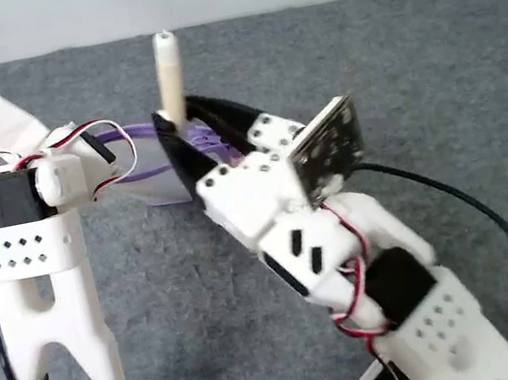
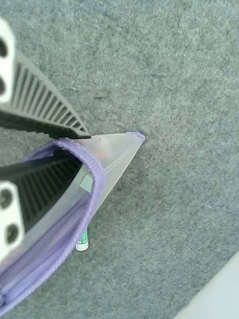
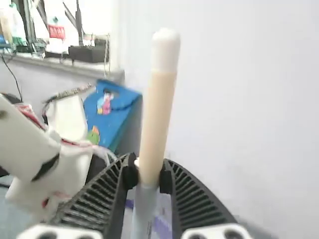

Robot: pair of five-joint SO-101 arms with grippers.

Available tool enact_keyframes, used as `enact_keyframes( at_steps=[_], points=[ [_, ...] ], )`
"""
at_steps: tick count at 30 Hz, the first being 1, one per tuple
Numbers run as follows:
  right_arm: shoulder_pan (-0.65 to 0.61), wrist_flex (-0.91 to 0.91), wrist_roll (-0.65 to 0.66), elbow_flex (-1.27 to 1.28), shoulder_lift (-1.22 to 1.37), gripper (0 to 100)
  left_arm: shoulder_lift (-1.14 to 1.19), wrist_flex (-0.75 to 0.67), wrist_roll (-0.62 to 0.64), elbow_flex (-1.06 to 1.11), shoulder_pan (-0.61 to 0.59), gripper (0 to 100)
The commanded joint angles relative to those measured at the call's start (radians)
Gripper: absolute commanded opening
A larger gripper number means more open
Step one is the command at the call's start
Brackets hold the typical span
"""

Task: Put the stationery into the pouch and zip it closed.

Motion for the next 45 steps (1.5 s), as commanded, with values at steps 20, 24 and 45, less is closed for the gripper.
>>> enact_keyframes(
  at_steps=[20, 24, 45],
  points=[
    [0.001, -0.01, 0.425, 0.054, 0.269, 1.3, 0.002, 0.0, 0.011, 0.025, -0.003, 1],
    [0.001, 0.038, 0.428, 0.054, 0.269, 8.2, 0.006, -0.003, 0.011, 0.025, -0.002, 1],
    [0.251, 0.044, 0.278, 0.037, 0.13, 9.5, 0.011, -0.005, 0.011, 0.025, 0.002, 1]
  ],
)
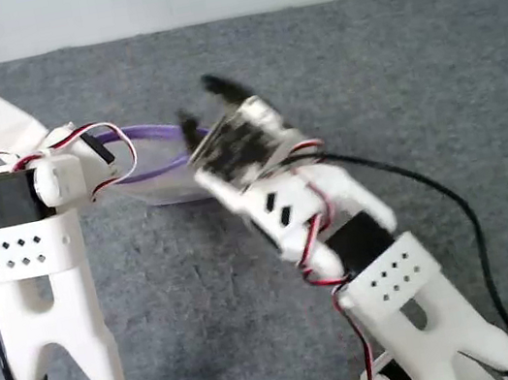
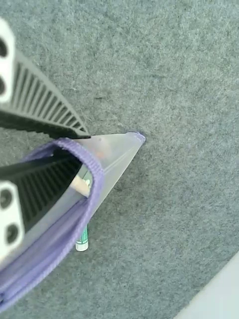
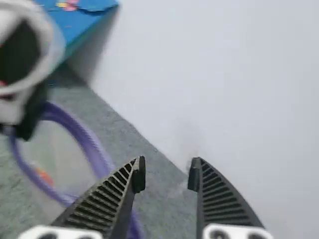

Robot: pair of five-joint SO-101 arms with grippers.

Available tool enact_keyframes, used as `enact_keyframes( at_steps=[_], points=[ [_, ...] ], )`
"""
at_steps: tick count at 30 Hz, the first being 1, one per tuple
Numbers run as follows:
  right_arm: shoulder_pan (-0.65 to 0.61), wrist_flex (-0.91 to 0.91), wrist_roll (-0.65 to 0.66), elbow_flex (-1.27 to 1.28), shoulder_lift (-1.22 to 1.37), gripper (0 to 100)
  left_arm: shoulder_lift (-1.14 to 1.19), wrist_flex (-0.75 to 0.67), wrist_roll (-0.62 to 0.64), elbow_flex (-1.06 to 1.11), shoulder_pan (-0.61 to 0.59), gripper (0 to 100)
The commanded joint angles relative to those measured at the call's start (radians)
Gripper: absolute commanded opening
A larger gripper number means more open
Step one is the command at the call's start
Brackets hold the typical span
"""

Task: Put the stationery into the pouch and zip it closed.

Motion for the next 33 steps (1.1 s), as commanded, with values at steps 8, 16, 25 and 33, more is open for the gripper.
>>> enact_keyframes(
  at_steps=[8, 16, 25, 33],
  points=[
    [0.303, 0.09, -0.19, -0.054, 0.093, 3.4, 0.014, -0.005, 0.011, 0.022, 0.005, 1],
    [0.377, 0.412, -0.236, -0.305, 0.443, 4.0, 0.014, -0.005, 0.011, 0.022, 0.006, 1],
    [0.361, 0.697, -0.586, -0.715, 0.863, 3.6, 0.014, -0.005, 0.011, 0.024, 0.006, 1],
    [0.271, 0.697, -0.786, -0.961, 1.159, 3.6, 0.015, -0.005, 0.011, 0.024, 0.006, 1]
  ],
)
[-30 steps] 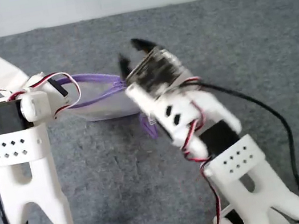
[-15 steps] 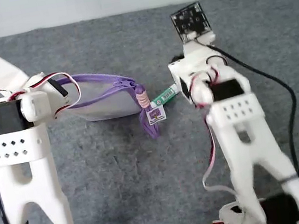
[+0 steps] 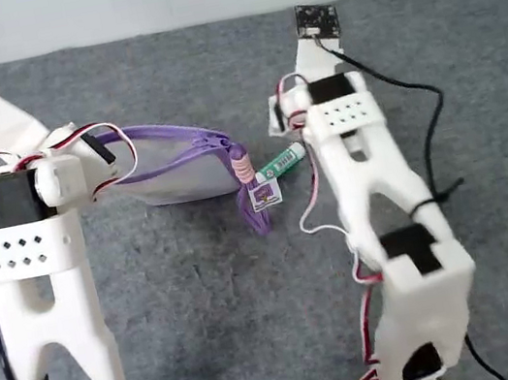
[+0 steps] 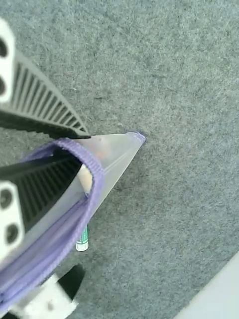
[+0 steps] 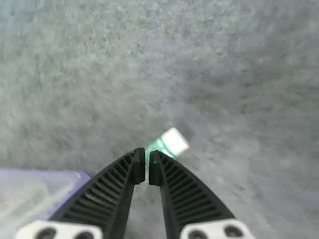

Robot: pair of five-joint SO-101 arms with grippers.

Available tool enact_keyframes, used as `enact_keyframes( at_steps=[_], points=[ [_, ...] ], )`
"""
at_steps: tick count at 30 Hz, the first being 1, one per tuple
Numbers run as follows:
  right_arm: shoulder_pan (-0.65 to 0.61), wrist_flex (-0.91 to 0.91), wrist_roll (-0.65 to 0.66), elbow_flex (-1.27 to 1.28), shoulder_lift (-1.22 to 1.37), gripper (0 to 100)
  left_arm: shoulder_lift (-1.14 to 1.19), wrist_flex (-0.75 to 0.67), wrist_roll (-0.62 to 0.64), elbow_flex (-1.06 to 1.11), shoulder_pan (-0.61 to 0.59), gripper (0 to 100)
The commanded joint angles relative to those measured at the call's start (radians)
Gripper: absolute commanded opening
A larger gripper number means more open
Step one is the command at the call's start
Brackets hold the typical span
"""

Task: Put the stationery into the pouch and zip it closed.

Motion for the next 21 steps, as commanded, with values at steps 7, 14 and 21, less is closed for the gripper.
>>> enact_keyframes(
  at_steps=[7, 14, 21],
  points=[
    [-0.127, -0.012, -0.035, -0.209, 0.242, 3.6, 0.015, -0.003, 0.011, 0.024, 0.006, 1],
    [-0.059, 0.067, -0.035, -0.209, 0.348, 3.6, 0.015, 0.003, 0.011, 0.025, 0.006, 1],
    [0.045, 0.32, -0.031, -0.209, 0.315, 3.6, 0.015, 0.003, 0.011, 0.025, 0.006, 1]
  ],
)
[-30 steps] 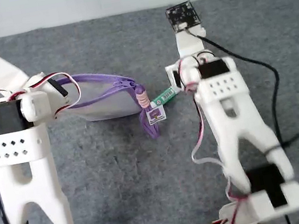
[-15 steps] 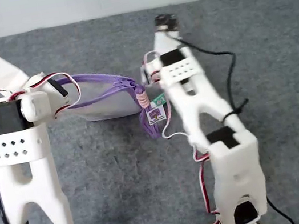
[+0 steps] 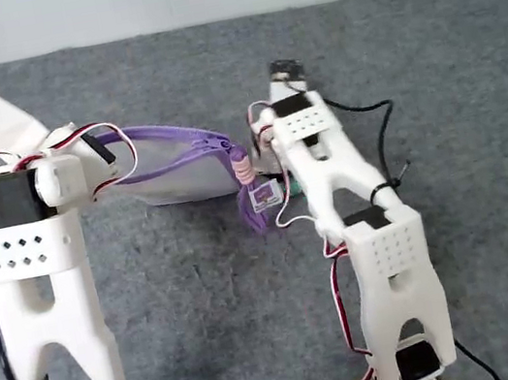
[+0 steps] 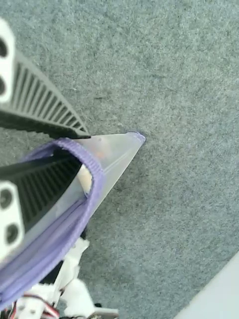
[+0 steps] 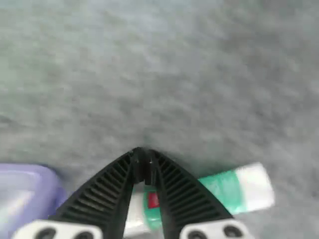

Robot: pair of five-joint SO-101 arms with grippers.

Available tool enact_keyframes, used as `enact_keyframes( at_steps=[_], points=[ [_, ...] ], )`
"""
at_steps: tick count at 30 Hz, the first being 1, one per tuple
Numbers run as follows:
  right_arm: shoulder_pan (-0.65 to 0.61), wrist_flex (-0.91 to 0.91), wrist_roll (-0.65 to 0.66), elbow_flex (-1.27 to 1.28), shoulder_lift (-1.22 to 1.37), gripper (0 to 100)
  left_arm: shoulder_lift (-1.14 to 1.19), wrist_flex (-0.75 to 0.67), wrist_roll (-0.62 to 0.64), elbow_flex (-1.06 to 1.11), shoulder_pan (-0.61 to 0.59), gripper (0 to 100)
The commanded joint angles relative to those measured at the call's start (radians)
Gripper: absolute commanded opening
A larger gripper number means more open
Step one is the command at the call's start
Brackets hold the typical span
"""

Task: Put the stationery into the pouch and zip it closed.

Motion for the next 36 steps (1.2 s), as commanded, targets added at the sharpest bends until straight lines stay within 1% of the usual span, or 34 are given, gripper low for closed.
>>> enact_keyframes(
  at_steps=[1, 7, 9, 13, 17, 21, 23, 27, 29, 34, 36],
  points=[
    [0.076, 0.142, -0.003, -0.014, -0.05, 3.6, 0.015, 0.003, 0.011, 0.025, 0.006, 1],
    [0.085, 0.283, 0.002, -0.014, -0.186, 3.6, 0.015, 0.002, 0.011, 0.025, 0.006, 1],
    [0.082, 0.323, 0.043, -0.014, -0.24, 3.6, 0.015, 0.002, 0.011, 0.025, 0.006, 1],
    [0.082, 0.412, 0.19, -0.014, -0.332, 3.7, 0.015, 0.003, 0.011, 0.025, 0.006, 1],
    [0.081, 0.476, 0.462, -0.008, -0.36, 4.1, 0.015, 0.003, 0.011, 0.025, 0.006, 1],
    [0.074, 0.47, 0.661, -0.008, -0.351, 4.8, 0.015, 0.002, 0.011, 0.025, 0.006, 1],
    [0.053, 0.472, 0.755, -0.008, -0.323, 8.9, 0.015, 0.003, 0.011, 0.025, 0.006, 1],
    [0.03, 0.472, 0.87, -0.008, -0.255, 20.7, 0.015, 0.003, 0.011, 0.025, 0.006, 1],
    [0.007, 0.472, 0.918, -0.008, -0.229, 24.2, 0.015, 0.003, 0.011, 0.025, 0.006, 1],
    [-0.076, 0.469, 0.967, -0.011, -0.196, 24.6, 0.015, 0.003, 0.011, 0.03, 0.006, 1],
    [-0.099, 0.429, 0.974, -0.011, -0.186, 24.6, 0.015, -0.002, 0.011, 0.044, 0.006, 1]
  ],
)
